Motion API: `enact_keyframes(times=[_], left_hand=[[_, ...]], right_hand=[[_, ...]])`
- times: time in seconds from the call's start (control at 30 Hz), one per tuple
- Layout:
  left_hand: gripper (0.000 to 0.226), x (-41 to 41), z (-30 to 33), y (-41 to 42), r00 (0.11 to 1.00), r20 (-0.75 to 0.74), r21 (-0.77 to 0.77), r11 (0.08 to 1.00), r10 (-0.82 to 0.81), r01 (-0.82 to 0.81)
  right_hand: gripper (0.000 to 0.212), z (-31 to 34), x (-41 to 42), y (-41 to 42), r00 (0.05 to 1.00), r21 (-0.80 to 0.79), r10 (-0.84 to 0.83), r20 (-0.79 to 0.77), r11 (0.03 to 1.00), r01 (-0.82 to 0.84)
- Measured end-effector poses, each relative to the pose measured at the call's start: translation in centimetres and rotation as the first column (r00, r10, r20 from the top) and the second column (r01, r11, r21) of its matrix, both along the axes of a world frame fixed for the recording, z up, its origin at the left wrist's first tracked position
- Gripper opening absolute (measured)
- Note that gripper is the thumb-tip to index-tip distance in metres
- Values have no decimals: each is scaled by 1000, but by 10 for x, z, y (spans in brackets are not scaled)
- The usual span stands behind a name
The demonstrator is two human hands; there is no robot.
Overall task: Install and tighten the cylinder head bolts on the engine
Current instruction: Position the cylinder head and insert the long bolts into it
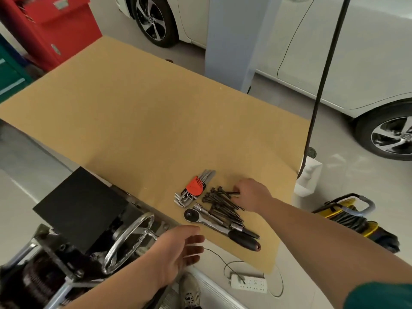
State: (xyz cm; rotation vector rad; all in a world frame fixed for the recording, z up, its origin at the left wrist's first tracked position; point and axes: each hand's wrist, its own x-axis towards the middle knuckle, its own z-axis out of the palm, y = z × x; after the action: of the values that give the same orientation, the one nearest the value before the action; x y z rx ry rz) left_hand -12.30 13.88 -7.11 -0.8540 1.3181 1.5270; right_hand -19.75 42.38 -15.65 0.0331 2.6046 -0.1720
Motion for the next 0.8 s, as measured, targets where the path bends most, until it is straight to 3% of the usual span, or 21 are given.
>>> enact_keyframes(times=[0.23, 0.43, 0.6, 0.8], left_hand=[[24, -9, -21, 18, 998, 47, -68, 997, -38, 41], [23, -13, -22, 21, 997, 56, -66, 997, -45, 49], [24, -19, -14, 12, 999, 31, -22, 999, -33, 34], [24, -14, -6, -5, 1000, -6, -17, 1000, 0, 0]], right_hand=[[11, -14, -5, -6, 998, 99, -41, 50, 994, 36], [34, -16, -1, -1, 992, -26, -120, 27, 992, 121], [15, -12, -4, 1, 987, -53, -146, 68, 987, 150], [14, -5, -7, -5, 979, -101, -204, 30, 973, 206]])
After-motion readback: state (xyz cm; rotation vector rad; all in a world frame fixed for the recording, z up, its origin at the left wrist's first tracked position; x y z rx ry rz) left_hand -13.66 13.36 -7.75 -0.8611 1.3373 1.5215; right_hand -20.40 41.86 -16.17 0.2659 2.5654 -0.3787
